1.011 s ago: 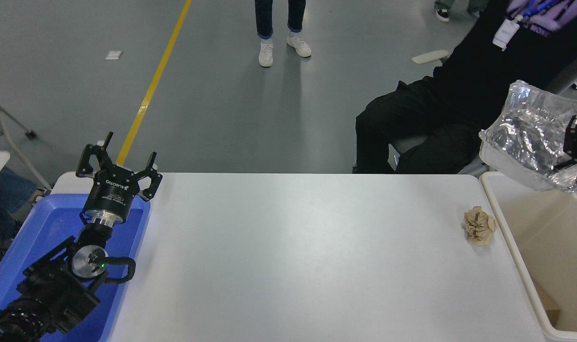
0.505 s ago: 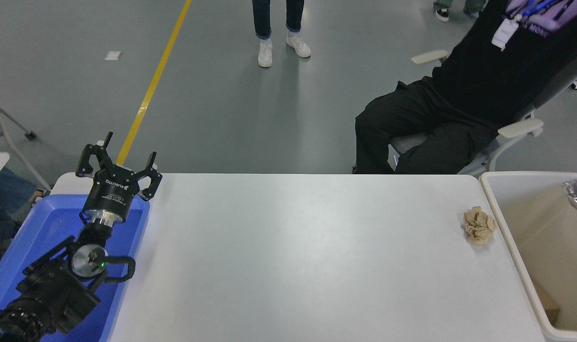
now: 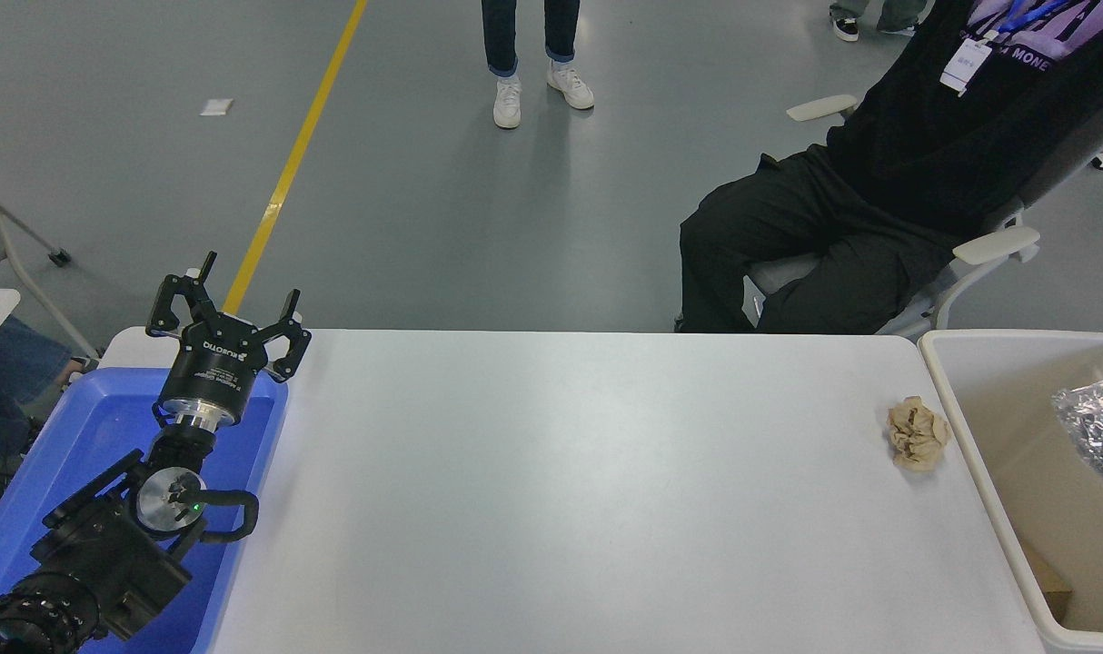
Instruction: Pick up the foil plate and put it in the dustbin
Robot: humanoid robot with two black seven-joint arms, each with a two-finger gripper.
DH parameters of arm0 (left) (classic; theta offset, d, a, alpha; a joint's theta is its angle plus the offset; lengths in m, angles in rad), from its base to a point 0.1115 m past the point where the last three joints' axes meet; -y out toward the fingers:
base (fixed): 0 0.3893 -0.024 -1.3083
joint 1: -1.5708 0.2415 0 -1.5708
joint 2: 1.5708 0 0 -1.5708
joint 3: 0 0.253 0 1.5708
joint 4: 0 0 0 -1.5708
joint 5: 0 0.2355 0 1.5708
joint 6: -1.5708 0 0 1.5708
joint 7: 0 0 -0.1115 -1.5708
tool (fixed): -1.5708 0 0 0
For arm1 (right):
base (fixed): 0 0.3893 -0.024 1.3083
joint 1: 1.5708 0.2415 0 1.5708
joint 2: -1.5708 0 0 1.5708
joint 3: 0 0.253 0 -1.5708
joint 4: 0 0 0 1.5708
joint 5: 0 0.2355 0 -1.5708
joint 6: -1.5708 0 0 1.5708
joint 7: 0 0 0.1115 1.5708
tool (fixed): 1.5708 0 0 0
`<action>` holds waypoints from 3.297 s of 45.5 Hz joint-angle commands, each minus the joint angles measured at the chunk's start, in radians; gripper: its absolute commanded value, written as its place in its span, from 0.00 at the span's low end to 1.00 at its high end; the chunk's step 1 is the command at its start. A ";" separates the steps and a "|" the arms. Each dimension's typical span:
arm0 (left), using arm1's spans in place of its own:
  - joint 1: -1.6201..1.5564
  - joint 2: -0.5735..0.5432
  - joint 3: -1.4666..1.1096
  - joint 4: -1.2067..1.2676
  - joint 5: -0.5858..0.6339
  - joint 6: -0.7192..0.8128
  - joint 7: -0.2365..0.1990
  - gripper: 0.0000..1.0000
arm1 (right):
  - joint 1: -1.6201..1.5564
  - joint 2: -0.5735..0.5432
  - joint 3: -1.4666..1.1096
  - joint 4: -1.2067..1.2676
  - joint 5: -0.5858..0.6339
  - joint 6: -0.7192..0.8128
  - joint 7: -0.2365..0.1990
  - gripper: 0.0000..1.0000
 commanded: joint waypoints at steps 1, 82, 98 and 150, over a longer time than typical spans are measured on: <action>0.000 -0.001 0.000 0.000 0.000 0.000 0.000 0.98 | -0.049 0.054 0.026 -0.074 0.000 -0.028 0.000 0.00; 0.000 0.001 0.002 0.000 0.002 0.000 0.002 0.98 | 0.818 -0.277 -0.698 0.887 0.001 -0.127 0.000 1.00; 0.000 0.001 0.002 0.000 0.002 0.000 0.002 0.98 | 1.331 -0.167 -0.918 1.119 -0.011 0.436 -0.001 1.00; 0.000 0.001 0.002 0.000 0.002 -0.002 0.002 0.98 | 1.621 0.263 -0.799 1.170 -0.019 0.831 -0.021 1.00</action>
